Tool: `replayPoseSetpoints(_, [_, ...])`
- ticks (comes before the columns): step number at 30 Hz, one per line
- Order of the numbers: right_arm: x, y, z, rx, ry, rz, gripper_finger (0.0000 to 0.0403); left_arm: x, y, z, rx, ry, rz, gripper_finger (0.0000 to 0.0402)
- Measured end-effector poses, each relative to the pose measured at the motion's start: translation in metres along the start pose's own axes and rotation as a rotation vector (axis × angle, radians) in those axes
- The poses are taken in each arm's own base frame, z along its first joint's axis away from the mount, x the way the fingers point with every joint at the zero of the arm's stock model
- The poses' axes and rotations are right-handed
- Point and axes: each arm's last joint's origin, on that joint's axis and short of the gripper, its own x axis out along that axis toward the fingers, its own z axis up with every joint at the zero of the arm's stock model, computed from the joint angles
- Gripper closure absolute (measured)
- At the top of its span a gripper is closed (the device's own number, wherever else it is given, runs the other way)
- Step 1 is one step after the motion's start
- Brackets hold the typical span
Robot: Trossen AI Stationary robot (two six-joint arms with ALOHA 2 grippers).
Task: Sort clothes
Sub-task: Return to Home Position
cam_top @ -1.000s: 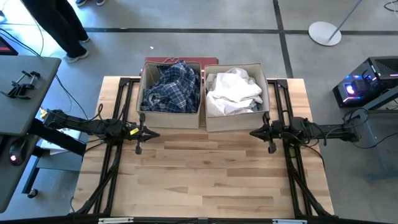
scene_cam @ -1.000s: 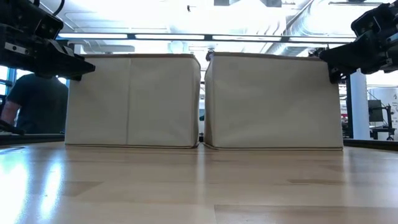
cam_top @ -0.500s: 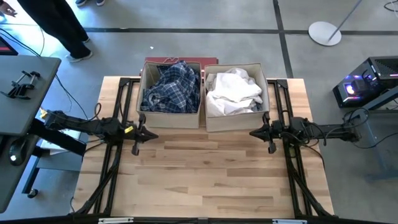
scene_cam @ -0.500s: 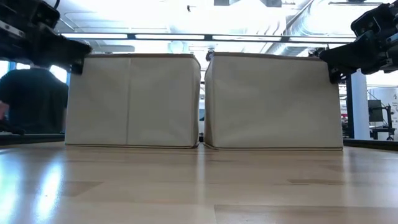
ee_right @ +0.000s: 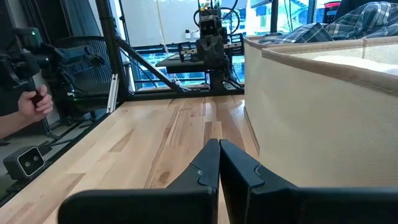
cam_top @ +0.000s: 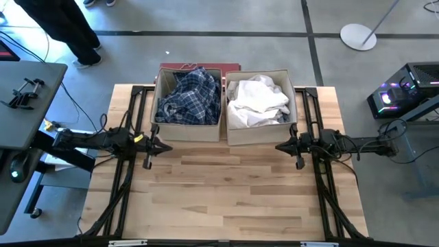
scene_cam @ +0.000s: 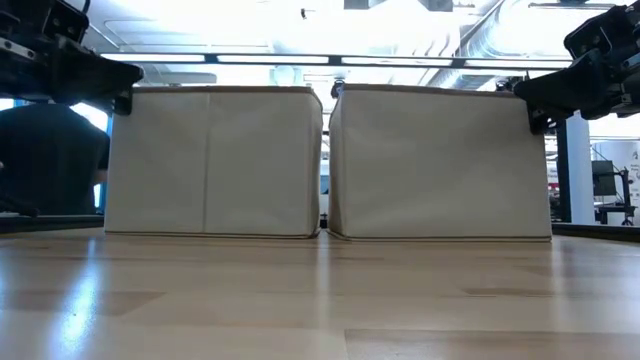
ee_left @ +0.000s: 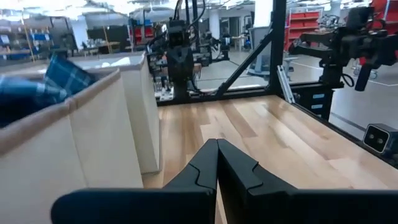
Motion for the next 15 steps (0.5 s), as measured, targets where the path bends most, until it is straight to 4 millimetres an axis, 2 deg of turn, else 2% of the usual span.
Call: replayPoseSetpoints(15, [0.0,0.0,0.0,0.0,0.0,0.0,0.0402,0.0013,0.0001,-0.0016,-0.008,0.021,0.004,0.0401])
